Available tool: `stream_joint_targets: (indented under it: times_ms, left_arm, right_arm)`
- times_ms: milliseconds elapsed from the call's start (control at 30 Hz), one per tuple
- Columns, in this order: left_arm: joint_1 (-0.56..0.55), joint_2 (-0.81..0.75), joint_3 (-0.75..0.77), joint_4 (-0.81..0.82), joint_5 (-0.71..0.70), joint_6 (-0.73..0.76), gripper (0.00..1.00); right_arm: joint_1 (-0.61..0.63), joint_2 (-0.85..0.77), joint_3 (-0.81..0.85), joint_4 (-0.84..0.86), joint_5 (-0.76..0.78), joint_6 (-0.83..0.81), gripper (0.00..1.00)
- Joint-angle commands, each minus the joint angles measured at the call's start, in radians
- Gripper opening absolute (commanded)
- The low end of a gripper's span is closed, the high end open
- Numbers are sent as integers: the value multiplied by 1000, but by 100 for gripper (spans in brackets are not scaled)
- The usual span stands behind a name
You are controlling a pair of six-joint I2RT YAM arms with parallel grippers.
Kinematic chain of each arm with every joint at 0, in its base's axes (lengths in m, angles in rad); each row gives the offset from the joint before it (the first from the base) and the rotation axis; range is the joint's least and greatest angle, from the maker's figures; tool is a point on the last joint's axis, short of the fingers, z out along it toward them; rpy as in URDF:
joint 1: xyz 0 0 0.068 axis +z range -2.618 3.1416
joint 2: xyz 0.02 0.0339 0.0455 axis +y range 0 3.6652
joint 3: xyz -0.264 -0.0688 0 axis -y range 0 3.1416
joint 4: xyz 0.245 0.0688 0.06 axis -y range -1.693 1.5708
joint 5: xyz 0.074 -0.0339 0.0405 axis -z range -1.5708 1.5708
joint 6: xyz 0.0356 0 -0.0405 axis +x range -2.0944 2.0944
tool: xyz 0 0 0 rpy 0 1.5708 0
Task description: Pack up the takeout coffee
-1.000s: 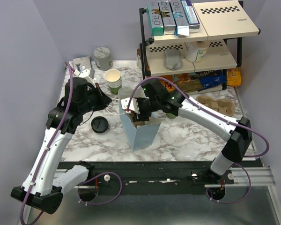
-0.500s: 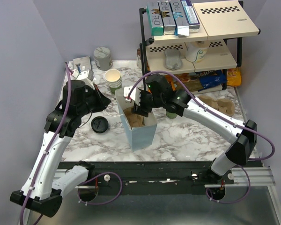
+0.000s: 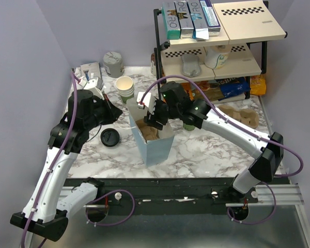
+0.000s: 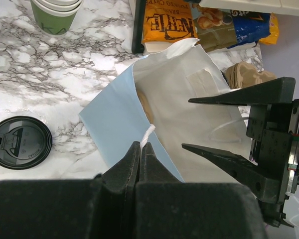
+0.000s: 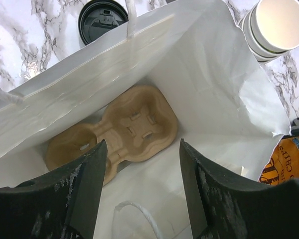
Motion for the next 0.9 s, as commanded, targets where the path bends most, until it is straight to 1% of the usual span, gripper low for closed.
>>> stream_joint_targets:
  times_ms: [0, 267, 333, 367, 400, 433, 500, 533, 567, 600, 733, 800, 867]
  left_arm:
    - [5, -2, -14, 45, 24, 6, 0]
    - [5, -3, -21, 57, 42, 14, 0]
    - [5, -17, -21, 47, 16, 14, 0]
    - [5, -20, -12, 38, 4, 15, 7]
    - [5, -25, -4, 18, -9, 17, 19]
    - [5, -28, 5, 11, -38, 21, 34]
    - [5, -28, 42, 8, -50, 40, 53]
    - [5, -25, 58, 13, -56, 47, 75]
    - [5, -19, 90, 16, -67, 52, 85]
    - [5, -2, 106, 34, -68, 67, 99]
    - [5, 79, 192, 71, -75, 90, 99]
    - [5, 140, 253, 70, -72, 112, 99]
    - [5, 176, 288, 82, -35, 187, 99]
  right_arm:
    - [15, -23, 2, -31, 25, 50, 68]
    - [37, -35, -58, -39, 45, 119, 68]
    - [49, -47, -75, -33, 54, 126, 68]
    - [51, -52, -89, -30, 64, 123, 68]
    - [54, -56, -94, -27, 64, 120, 68]
    - [55, -63, -97, -21, 64, 116, 68]
    - [58, -67, -86, -21, 59, 103, 68]
    - [58, -69, -77, -19, 61, 101, 68]
    - [57, -75, -68, -21, 59, 97, 68]
    - [57, -78, -45, -19, 59, 98, 68]
    - [58, -99, -5, 7, 57, 123, 69]
    - [58, -112, 11, 18, 88, 153, 71]
    - [57, -127, 26, 47, 155, 190, 73]
